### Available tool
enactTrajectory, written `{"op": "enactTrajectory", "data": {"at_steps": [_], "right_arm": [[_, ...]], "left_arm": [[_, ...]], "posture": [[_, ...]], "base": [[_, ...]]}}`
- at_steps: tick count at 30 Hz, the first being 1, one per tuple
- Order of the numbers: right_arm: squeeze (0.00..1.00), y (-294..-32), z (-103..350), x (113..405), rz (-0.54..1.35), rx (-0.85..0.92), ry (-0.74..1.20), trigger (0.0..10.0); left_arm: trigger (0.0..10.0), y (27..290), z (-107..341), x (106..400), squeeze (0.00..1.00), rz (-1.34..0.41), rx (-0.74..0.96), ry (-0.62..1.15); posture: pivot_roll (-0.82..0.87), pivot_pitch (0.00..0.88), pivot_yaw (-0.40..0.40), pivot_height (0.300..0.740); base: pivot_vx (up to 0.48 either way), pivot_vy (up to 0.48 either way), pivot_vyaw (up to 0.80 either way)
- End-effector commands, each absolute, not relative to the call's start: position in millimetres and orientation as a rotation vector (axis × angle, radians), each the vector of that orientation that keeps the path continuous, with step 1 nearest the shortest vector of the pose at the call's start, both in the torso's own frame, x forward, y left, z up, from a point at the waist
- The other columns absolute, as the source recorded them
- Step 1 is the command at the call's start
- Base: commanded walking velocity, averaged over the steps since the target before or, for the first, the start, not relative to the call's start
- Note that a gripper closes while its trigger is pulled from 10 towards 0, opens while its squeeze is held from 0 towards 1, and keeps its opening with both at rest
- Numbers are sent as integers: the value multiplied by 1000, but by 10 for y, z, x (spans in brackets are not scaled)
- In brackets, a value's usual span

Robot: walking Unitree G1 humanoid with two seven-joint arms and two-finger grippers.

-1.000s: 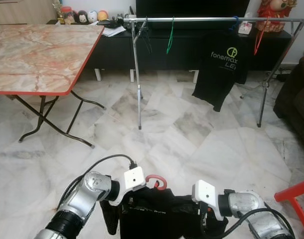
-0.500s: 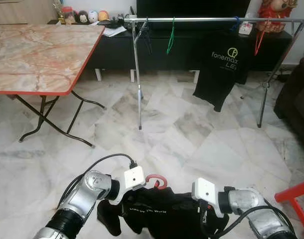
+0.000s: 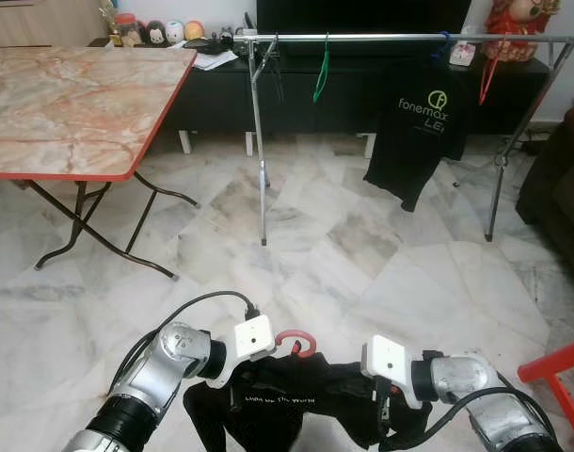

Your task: Hang hanger

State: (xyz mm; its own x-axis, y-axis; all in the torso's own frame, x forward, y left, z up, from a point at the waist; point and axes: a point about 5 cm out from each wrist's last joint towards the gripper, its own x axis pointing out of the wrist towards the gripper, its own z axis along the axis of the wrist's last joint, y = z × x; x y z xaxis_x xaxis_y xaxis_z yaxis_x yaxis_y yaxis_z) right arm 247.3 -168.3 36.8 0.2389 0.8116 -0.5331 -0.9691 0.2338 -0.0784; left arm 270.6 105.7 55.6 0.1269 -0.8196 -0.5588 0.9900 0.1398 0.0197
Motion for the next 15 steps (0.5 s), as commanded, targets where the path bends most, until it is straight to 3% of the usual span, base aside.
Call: {"op": "enactTrajectory", "data": {"at_steps": [1, 2, 3, 4, 7, 15], "right_arm": [[239, -1616, 442, 2534, 1270, -428, 368, 10000], [718, -1621, 443, 2528, 1275, -428, 371, 10000], [831, -1624, 443, 2527, 1277, -433, 373, 10000], [843, -1627, 443, 2527, 1277, -435, 373, 10000], [1000, -1637, 437, 2524, 1277, -437, 376, 10000], [1000, -1689, 460, 2563, 1250, -463, 373, 10000]], "left_arm": [[0, 1019, 556, 2723, 0, -1357, 407, 464], [0, 1018, 559, 2725, 0, -1354, 399, 459], [0, 1013, 564, 2727, 0, -1353, 390, 455], [0, 1009, 567, 2728, 0, -1353, 385, 453], [0, 1008, 573, 2730, 0, -1354, 388, 451], [0, 1018, 564, 2737, 0, -1346, 399, 451]], "posture": [[-102, 0, -42, 740], [-102, 0, -42, 740], [-102, 0, -42, 740], [-102, 0, -42, 740], [-105, 0, -40, 740], [-106, 0, -41, 740]], "base": [[0, 0, 0], [0, 0, 0], [0, 0, 0], [0, 0, 0], [0, 0, 0], [0, 0, 0]]}}
